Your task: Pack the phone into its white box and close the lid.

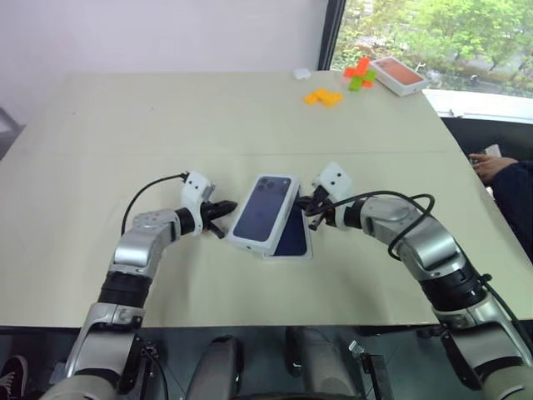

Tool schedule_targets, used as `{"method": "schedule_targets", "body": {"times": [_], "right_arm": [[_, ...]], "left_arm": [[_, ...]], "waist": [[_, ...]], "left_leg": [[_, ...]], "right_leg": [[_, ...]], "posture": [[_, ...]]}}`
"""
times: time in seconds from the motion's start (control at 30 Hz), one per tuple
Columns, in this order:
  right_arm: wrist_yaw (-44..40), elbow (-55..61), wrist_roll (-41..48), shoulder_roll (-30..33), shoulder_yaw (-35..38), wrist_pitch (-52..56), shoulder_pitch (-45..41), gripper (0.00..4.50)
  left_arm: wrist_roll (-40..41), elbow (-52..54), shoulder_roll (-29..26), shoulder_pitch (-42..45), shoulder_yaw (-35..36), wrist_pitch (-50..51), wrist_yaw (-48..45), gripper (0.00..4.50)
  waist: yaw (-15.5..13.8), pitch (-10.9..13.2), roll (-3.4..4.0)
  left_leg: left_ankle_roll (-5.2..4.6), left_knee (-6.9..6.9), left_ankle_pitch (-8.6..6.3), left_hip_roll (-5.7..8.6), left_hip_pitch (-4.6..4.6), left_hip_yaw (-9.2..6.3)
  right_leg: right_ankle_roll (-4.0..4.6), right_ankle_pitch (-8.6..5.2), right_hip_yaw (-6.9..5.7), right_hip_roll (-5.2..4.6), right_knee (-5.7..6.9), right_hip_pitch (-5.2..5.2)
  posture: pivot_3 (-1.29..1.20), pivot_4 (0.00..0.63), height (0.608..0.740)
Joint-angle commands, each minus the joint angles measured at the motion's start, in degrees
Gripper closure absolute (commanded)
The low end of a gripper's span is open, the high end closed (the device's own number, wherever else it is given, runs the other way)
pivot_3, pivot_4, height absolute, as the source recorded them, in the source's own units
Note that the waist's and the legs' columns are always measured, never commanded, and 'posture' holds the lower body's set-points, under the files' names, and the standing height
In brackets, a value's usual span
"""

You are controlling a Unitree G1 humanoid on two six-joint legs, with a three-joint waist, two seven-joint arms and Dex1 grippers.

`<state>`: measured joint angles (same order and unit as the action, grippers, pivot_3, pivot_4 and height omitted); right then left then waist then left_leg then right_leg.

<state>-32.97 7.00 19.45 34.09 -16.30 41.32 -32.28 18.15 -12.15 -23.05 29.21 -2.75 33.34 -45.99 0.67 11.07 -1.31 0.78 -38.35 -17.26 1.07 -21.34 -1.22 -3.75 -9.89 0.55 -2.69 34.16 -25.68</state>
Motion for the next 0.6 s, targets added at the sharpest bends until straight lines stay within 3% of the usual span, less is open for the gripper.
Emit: {"method": "schedule_targets", "body": {"times": [0.03,0.2,0.6], "right_arm": [[-1.0,1.3,-1.4,-0.2,1.9,-0.9,-0.7,4.43],[-2.5,0.2,-3.4,0.5,2.7,-2.0,-0.4,4.43],[-5.6,0.9,-6.1,1.3,3.4,-1.3,1.7,4.43]], "left_arm": [[2.9,4.3,0.7,0.1,-0.8,4.3,-1.6,4.5],[6.9,8.9,1.6,-0.1,0.1,10.0,-2.1,4.5],[6.8,11.0,1.9,-0.8,-1.0,10.2,-1.2,4.5]], "waist": [[0.0,0.0,0.0],[0.0,0.0,0.0],[0.0,0.0,0.0]], "left_leg": [[0.0,-0.01,0.0,0.0,0.0,0.0],[0.0,-0.01,0.0,0.0,-0.02,-0.01],[0.02,-0.02,0.01,0.03,0.0,-0.01]], "right_leg": [[0.0,0.0,0.0,0.0,0.0,0.0],[0.0,0.0,0.0,0.0,0.0,0.0],[0.01,0.0,0.01,0.01,0.01,0.0]], "posture": [[0.0,0.15,0.74],[0.0,0.15,0.74],[0.0,0.15,0.74]]}}
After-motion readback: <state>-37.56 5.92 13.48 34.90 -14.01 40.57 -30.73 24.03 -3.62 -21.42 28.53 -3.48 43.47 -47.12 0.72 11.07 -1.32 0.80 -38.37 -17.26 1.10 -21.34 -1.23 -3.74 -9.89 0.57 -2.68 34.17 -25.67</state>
